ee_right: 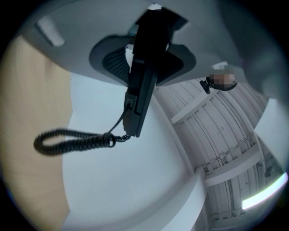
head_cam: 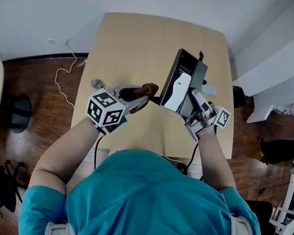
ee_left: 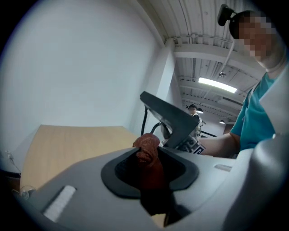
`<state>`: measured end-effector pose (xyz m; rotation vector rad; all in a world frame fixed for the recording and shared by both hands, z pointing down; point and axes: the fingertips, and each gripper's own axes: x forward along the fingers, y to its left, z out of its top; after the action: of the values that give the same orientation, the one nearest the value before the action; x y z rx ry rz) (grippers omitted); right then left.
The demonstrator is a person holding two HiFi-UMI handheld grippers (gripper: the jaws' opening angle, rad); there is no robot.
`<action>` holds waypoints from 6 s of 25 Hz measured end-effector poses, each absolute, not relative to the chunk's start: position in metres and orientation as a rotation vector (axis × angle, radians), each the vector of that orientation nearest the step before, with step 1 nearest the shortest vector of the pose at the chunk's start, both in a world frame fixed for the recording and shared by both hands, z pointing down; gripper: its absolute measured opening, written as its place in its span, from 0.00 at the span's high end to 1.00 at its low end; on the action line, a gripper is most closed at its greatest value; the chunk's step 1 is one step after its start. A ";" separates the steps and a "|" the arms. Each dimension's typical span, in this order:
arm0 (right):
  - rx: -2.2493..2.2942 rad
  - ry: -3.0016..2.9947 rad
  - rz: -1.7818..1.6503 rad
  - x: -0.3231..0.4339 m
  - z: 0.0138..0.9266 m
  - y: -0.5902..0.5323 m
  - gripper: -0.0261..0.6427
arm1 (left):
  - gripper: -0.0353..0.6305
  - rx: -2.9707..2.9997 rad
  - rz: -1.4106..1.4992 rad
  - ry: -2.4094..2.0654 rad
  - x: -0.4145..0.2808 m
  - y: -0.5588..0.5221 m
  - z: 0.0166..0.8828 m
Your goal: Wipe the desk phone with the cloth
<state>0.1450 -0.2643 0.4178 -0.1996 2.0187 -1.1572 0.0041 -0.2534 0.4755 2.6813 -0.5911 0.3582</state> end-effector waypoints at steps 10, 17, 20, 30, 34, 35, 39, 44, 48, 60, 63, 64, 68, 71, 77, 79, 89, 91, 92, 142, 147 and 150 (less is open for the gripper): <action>-0.408 2.021 -1.124 0.153 0.418 -0.286 0.69 | 0.76 2.734 0.269 -0.344 0.037 -0.201 0.439; -0.363 2.000 -1.157 0.149 0.419 -0.281 0.69 | 0.76 2.797 0.368 -0.331 0.042 -0.209 0.438; -0.328 1.998 -1.138 0.146 0.408 -0.278 0.70 | 0.76 2.736 0.410 -0.406 0.023 -0.229 0.458; -0.404 1.984 -1.125 0.148 0.413 -0.281 0.70 | 0.76 2.729 0.378 -0.278 0.041 -0.196 0.454; -0.469 1.944 -1.167 0.145 0.427 -0.289 0.70 | 0.76 2.787 0.336 -0.202 0.081 -0.183 0.437; -0.469 1.938 -1.173 0.141 0.429 -0.290 0.70 | 0.76 2.785 0.342 -0.207 0.085 -0.184 0.439; -0.410 1.918 -1.175 0.139 0.421 -0.287 0.70 | 0.76 2.736 0.376 -0.276 0.084 -0.193 0.459; -0.183 1.917 -1.143 0.139 0.395 -0.272 0.70 | 0.76 2.647 0.392 -0.483 0.037 -0.236 0.487; -0.050 2.050 -1.107 0.131 0.385 -0.247 0.70 | 0.76 2.629 0.344 -0.615 -0.020 -0.268 0.479; -0.016 2.180 -1.212 0.094 0.417 -0.218 0.70 | 0.76 2.866 0.086 -0.589 0.003 -0.284 0.357; -0.093 2.159 -1.202 0.108 0.418 -0.229 0.70 | 0.76 2.938 0.199 -0.573 0.015 -0.261 0.372; -0.117 2.153 -1.196 0.111 0.419 -0.232 0.70 | 0.76 2.965 0.242 -0.559 0.016 -0.252 0.378; -0.187 2.106 -1.155 0.123 0.418 -0.247 0.70 | 0.76 3.028 0.386 -0.466 0.017 -0.225 0.402; -0.189 2.110 -1.143 0.125 0.415 -0.246 0.70 | 0.76 3.015 0.423 -0.415 0.012 -0.213 0.413; -0.064 2.289 -1.188 0.104 0.426 -0.215 0.70 | 0.76 2.916 0.199 -0.469 -0.004 -0.271 0.367; -0.017 2.365 -1.196 0.091 0.434 -0.199 0.70 | 0.76 2.916 0.184 -0.385 -0.007 -0.284 0.347; 0.143 2.497 -1.240 0.053 0.442 -0.164 0.70 | 0.76 2.879 0.668 0.265 0.024 -0.255 0.379; 0.147 2.484 -1.239 0.053 0.442 -0.163 0.70 | 0.76 2.874 0.673 0.306 0.026 -0.253 0.381; 0.144 2.478 -1.239 0.055 0.443 -0.163 0.70 | 0.76 2.874 0.671 0.316 0.024 -0.252 0.381; -0.456 2.332 -1.575 0.091 0.600 -0.278 0.70 | 0.76 2.332 -0.178 -0.464 -0.121 -0.150 0.478; -0.503 2.252 -1.822 0.072 0.678 -0.281 0.70 | 0.76 2.204 -0.211 -0.619 -0.159 -0.122 0.505; -0.475 2.218 -1.924 0.056 0.698 -0.271 0.70 | 0.76 2.174 -0.234 -0.664 -0.172 -0.115 0.505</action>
<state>0.0556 -0.2715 0.6983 -0.4748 2.2178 -1.9236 -0.1719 -0.1154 0.5048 2.1741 -0.6643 -0.2336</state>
